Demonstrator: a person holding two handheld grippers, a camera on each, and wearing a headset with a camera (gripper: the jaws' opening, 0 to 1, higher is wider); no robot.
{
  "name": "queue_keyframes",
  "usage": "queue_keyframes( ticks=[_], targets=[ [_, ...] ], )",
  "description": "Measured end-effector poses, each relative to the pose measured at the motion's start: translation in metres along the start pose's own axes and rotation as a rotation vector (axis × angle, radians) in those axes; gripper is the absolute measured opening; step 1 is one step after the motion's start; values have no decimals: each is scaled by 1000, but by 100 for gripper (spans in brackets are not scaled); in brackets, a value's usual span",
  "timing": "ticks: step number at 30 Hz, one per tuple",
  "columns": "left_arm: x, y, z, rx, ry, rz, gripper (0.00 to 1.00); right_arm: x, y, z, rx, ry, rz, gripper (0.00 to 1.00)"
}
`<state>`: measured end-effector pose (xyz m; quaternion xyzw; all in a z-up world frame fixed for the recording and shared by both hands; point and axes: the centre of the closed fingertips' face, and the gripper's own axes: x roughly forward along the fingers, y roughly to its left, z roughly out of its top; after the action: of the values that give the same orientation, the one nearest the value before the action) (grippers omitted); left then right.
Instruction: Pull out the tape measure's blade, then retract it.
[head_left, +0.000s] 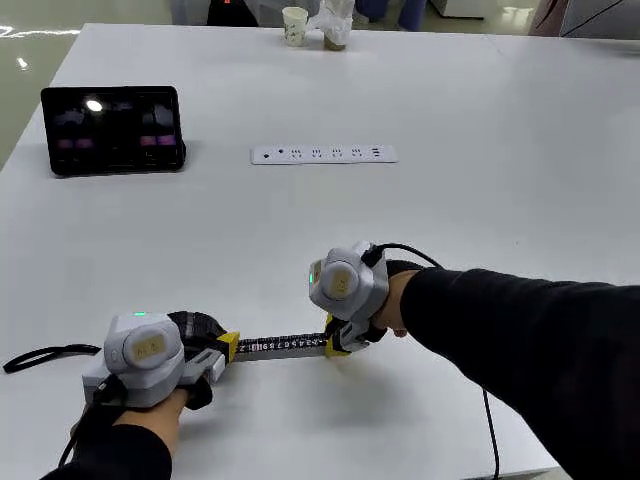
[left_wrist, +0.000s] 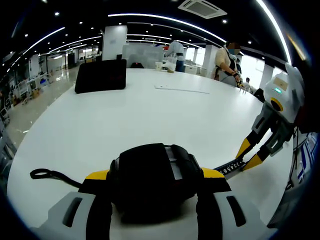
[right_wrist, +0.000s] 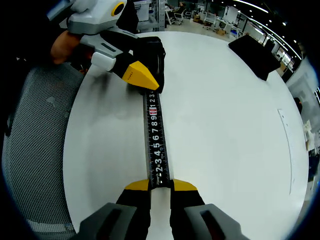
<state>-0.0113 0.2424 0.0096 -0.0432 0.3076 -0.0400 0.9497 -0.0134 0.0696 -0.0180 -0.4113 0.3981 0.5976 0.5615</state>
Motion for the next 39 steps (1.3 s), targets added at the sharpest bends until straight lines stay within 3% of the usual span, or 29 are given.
queue_keyframes(
  ticks=[39],
  targets=[
    [0, -1, 1, -3, 2, -15, 63, 4, -1, 13, 4, -30, -15, 11]
  ],
)
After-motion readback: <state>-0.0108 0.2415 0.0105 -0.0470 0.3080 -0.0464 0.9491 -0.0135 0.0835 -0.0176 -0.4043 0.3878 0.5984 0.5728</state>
